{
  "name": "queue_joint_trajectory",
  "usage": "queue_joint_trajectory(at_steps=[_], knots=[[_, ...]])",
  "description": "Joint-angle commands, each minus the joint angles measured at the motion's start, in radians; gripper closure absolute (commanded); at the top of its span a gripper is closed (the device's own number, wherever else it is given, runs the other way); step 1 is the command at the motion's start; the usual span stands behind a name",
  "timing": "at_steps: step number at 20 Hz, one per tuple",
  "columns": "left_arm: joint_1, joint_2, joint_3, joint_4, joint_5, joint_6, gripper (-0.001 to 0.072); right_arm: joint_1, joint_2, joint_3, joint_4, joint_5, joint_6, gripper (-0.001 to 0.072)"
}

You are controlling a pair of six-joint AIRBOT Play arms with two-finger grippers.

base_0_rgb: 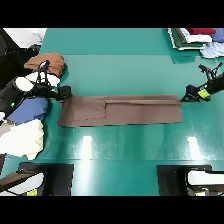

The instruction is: Fold the shirts.

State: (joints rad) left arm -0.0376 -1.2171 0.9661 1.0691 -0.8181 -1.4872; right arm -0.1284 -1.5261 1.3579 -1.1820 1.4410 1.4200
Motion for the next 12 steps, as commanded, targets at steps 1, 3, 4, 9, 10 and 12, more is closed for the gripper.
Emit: queue_joint_trajectory(at_steps=[1, 3, 4, 9, 10, 12], knots=[[0.000, -0.040, 0.051, -0.014, 0.051, -0.009, 0.0157, -0.038, -0.116, 0.110, 0.174, -0.043, -0.007, 0.0288], [0.000, -0.037, 0.084, -0.014, 0.005, -0.006, 0.0159, -0.069, -0.137, 0.138, 0.223, -0.012, -0.040, 0.0285], [0.000, -0.037, 0.108, -0.014, -0.044, -0.005, 0.0159, -0.087, -0.134, 0.135, 0.216, 0.017, -0.067, 0.0285], [0.000, -0.037, 0.139, -0.058, -0.222, 0.056, 0.0683, -0.188, -0.095, -0.039, 0.214, 0.084, -0.200, 0.0250], [0.000, -0.037, 0.139, -0.063, -0.227, 0.055, 0.0683, -0.208, -0.098, -0.079, 0.217, 0.068, -0.216, 0.0242], [0.000, -0.037, 0.139, -0.076, -0.231, 0.055, 0.0683, -0.225, -0.121, -0.135, 0.255, 0.041, -0.256, 0.0221]])
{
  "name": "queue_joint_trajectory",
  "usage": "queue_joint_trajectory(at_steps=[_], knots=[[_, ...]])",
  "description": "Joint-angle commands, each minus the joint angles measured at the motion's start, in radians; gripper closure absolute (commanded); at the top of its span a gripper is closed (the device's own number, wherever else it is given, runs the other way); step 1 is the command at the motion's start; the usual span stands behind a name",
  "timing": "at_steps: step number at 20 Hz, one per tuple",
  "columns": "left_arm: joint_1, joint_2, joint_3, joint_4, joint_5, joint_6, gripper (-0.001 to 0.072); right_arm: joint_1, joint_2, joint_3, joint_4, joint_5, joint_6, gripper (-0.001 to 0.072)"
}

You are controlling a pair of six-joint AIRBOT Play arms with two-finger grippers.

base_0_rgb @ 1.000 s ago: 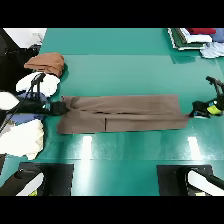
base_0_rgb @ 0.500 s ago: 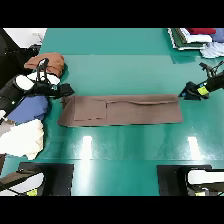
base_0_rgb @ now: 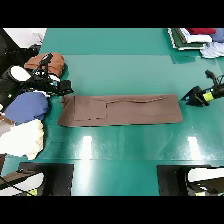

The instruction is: Fold the shirts.

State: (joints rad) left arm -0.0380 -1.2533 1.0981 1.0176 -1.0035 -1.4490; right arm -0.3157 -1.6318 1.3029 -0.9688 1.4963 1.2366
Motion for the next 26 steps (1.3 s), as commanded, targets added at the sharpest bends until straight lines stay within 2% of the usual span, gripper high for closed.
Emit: queue_joint_trajectory(at_steps=[1, 6, 7, 8, 10, 12, 15, 21, 24, 26], knots=[[0.000, -0.001, 0.007, -0.036, -0.043, 0.017, 0.0683, -0.042, -0.035, -0.094, 0.063, -0.013, -0.100, 0.0221], [-0.047, -0.006, 0.007, -0.058, -0.018, 0.016, 0.0684, -0.014, -0.114, -0.108, 0.116, -0.026, -0.106, 0.0226], [-0.076, -0.012, 0.007, -0.059, 0.000, 0.007, 0.0684, 0.004, -0.117, -0.108, 0.111, -0.026, -0.106, 0.0255], [-0.112, -0.028, 0.007, -0.063, 0.030, -0.011, 0.0685, 0.026, -0.117, -0.108, 0.106, -0.027, -0.116, 0.0329], [-0.174, -0.080, 0.008, -0.093, 0.089, -0.021, 0.0684, 0.058, -0.114, -0.108, 0.106, -0.019, -0.146, 0.0695], [-0.224, -0.151, 0.026, -0.148, 0.113, -0.016, 0.0684, 0.078, -0.088, -0.108, 0.111, -0.004, -0.146, 0.0697], [-0.299, -0.272, 0.113, -0.151, 0.113, -0.009, 0.0684, 0.098, 0.019, -0.105, 0.173, -0.002, -0.119, 0.0697], [-0.449, -0.481, 0.321, -0.157, 0.106, -0.010, 0.0684, 0.226, 0.238, 0.107, 0.191, 0.040, 0.087, 0.0698], [-0.502, -0.537, 0.373, -0.168, 0.111, -0.010, 0.0684, 0.318, 0.266, 0.240, 0.192, 0.066, 0.191, 0.0698], [-0.529, -0.560, 0.382, -0.185, 0.145, -0.011, 0.0684, 0.377, 0.266, 0.313, 0.192, 0.077, 0.224, 0.0698]])
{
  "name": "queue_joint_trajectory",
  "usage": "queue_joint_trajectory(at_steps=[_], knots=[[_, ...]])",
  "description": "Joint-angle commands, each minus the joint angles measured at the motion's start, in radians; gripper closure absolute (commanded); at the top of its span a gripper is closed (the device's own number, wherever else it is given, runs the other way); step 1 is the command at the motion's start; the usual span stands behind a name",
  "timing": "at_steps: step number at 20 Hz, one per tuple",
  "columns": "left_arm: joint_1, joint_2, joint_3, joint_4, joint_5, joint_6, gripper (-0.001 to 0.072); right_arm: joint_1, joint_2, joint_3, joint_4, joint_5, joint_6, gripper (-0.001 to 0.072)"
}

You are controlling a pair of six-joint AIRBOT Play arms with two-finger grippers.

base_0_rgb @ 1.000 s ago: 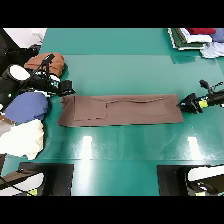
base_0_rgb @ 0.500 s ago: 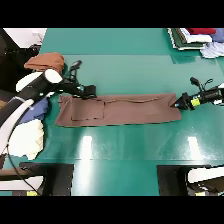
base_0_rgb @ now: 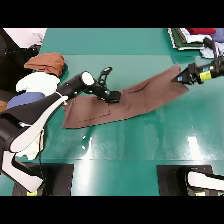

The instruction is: Fold the shirts.

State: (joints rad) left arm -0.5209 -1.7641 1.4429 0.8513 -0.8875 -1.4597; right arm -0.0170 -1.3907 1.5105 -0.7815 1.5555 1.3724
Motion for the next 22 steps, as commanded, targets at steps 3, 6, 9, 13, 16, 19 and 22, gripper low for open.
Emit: queue_joint_trajectory(at_steps=[3, 6, 9, 13, 16, 19, 22], knots=[[-0.069, -0.067, 0.039, -0.087, 0.089, 0.001, 0.0684, 0.160, 0.024, 0.176, 0.005, 0.011, 0.114, 0.0698], [-0.083, -0.079, 0.039, -0.101, 0.117, 0.000, 0.0684, 0.224, 0.024, 0.212, 0.005, 0.004, 0.122, 0.0697], [-0.099, -0.089, 0.038, -0.091, 0.120, 0.002, 0.0684, 0.270, 0.024, 0.222, 0.068, -0.035, 0.117, 0.0697], [-0.059, -0.079, 0.083, -0.084, 0.049, 0.002, 0.0685, 0.324, 0.024, 0.222, 0.083, -0.086, 0.048, 0.0697], [0.019, 0.000, 0.090, -0.024, 0.022, 0.002, 0.0685, 0.372, 0.016, 0.222, 0.083, -0.116, 0.036, 0.0697], [0.132, 0.116, 0.090, 0.074, -0.046, 0.002, 0.0684, 0.442, -0.029, 0.223, 0.102, -0.143, -0.001, 0.0698], [0.261, 0.240, 0.090, 0.183, -0.112, 0.002, 0.0684, 0.539, -0.111, 0.225, 0.247, -0.209, -0.095, 0.0697]])
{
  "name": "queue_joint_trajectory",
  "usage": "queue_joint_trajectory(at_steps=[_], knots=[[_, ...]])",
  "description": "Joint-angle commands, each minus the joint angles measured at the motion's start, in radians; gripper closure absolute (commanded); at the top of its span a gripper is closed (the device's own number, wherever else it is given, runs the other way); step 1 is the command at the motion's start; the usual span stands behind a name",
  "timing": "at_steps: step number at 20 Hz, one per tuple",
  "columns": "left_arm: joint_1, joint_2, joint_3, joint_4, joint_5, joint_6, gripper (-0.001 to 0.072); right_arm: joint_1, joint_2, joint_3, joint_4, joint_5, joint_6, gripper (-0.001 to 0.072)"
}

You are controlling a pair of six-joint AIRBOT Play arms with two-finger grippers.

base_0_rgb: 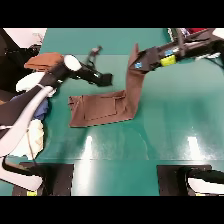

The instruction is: Fold the shirts.

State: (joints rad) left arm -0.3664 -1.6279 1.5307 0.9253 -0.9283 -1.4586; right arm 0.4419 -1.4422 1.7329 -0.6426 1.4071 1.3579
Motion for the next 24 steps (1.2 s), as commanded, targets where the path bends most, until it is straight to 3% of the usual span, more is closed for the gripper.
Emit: queue_joint_trajectory(at_steps=[1, 5, 6, 8, 9, 10, 11, 12, 15, 19, 20, 21, 22, 24], knots=[[0.154, 0.146, 0.002, 0.134, -0.092, 0.001, 0.0684, 0.123, -0.102, 0.022, 0.128, -0.076, -0.113, 0.0697], [0.303, 0.284, 0.003, 0.161, -0.132, 0.001, 0.0684, 0.325, -0.319, 0.170, 0.123, -0.164, -0.176, 0.0688], [0.329, 0.306, 0.003, 0.161, -0.138, 0.001, 0.0683, 0.367, -0.374, 0.209, 0.117, -0.195, -0.179, 0.0607], [0.370, 0.343, 0.003, 0.161, -0.156, 0.001, 0.0683, 0.432, -0.484, 0.283, 0.116, -0.238, -0.181, 0.0117], [0.384, 0.357, 0.003, 0.161, -0.172, 0.001, 0.0684, 0.444, -0.526, 0.317, 0.121, -0.219, -0.180, 0.0081], [0.397, 0.365, 0.003, 0.161, -0.192, 0.011, 0.0683, 0.444, -0.552, 0.338, 0.120, -0.182, -0.180, 0.0122], [0.405, 0.372, 0.005, 0.161, -0.218, 0.030, 0.0683, 0.431, -0.557, 0.332, 0.119, -0.142, -0.179, 0.0248], [0.404, 0.377, 0.005, 0.180, -0.247, 0.040, 0.0683, 0.406, -0.547, 0.302, 0.119, -0.092, -0.178, 0.0279], [0.404, 0.377, 0.004, 0.190, -0.353, 0.080, 0.0683, 0.294, -0.480, 0.149, 0.116, 0.043, -0.178, 0.0279], [0.404, 0.377, -0.006, 0.190, -0.484, 0.104, 0.0681, 0.095, -0.320, -0.167, 0.061, 0.010, -0.177, 0.0281], [0.402, 0.377, -0.031, 0.189, -0.494, 0.105, 0.0618, 0.044, -0.277, -0.244, 0.028, -0.016, -0.169, 0.0281], [0.401, 0.377, -0.068, 0.184, -0.491, 0.105, 0.0338, -0.001, -0.241, -0.307, 0.002, -0.034, -0.158, 0.0281], [0.395, 0.377, -0.121, 0.176, -0.484, 0.105, 0.0135, -0.046, -0.207, -0.365, -0.014, -0.041, -0.154, 0.0279], [0.370, 0.373, -0.247, 0.172, -0.441, 0.106, 0.0167, -0.119, -0.159, -0.448, -0.013, -0.043, -0.154, 0.0277]])
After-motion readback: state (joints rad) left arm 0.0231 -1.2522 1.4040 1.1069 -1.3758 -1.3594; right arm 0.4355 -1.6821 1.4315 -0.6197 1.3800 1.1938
